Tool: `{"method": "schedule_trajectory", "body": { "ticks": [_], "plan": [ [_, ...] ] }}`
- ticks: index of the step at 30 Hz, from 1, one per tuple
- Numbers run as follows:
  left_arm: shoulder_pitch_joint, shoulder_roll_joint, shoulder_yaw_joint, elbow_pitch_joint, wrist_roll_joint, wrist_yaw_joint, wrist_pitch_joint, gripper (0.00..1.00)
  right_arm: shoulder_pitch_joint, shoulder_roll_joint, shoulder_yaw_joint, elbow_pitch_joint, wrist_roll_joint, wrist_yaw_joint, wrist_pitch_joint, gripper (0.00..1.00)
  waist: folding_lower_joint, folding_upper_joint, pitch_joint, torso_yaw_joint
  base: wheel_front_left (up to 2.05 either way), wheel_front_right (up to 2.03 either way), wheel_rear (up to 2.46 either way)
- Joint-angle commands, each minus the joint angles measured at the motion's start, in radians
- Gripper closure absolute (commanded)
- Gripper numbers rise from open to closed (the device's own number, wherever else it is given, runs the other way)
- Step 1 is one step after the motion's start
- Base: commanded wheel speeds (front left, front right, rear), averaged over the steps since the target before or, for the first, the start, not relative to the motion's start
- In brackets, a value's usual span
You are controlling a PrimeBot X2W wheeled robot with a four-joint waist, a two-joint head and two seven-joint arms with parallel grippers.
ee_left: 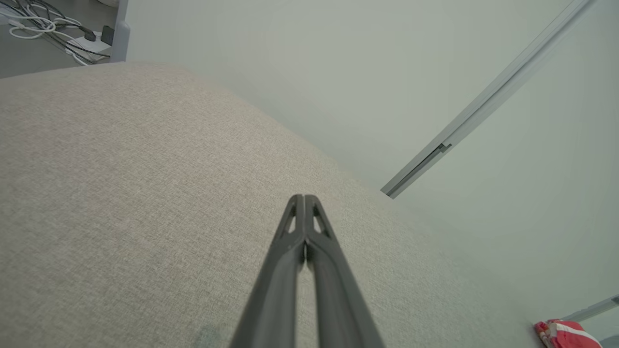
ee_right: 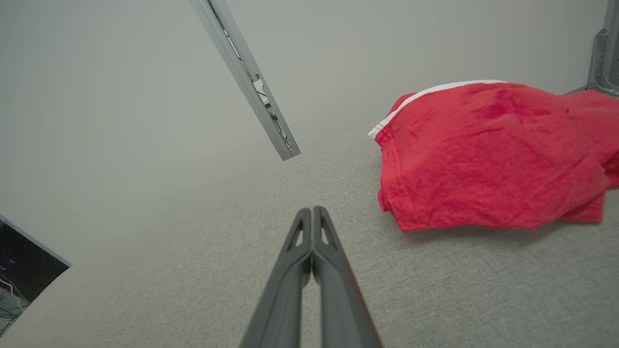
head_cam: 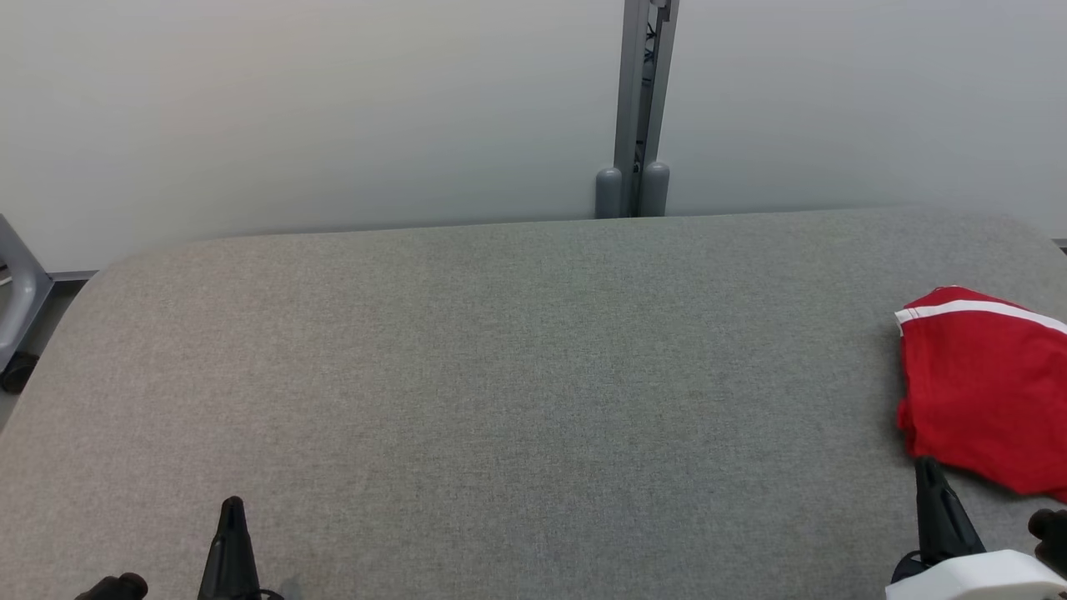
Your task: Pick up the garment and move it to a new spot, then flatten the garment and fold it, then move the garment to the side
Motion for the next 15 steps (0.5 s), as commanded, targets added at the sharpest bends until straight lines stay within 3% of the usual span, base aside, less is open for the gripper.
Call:
{"method": "schedule_trajectory", "body": {
  "ticks": [1,15],
  "plan": [
    [-0.034,0.009,0.007,-0.008,-0.033,-0.011,0.005,1.00,-0.029,-0.010,-0.004,-0.019,0.039,0.000,0.008,1.00,0.0000,0.0000,0.000,0.000,0.00,0.00,0.00],
    [-0.084,0.014,0.021,0.016,-0.215,-0.054,0.053,1.00,-0.055,-0.010,-0.010,-0.020,0.260,0.000,0.059,1.00,0.0000,0.0000,0.006,-0.001,0.00,0.00,0.00]
  ]
}}
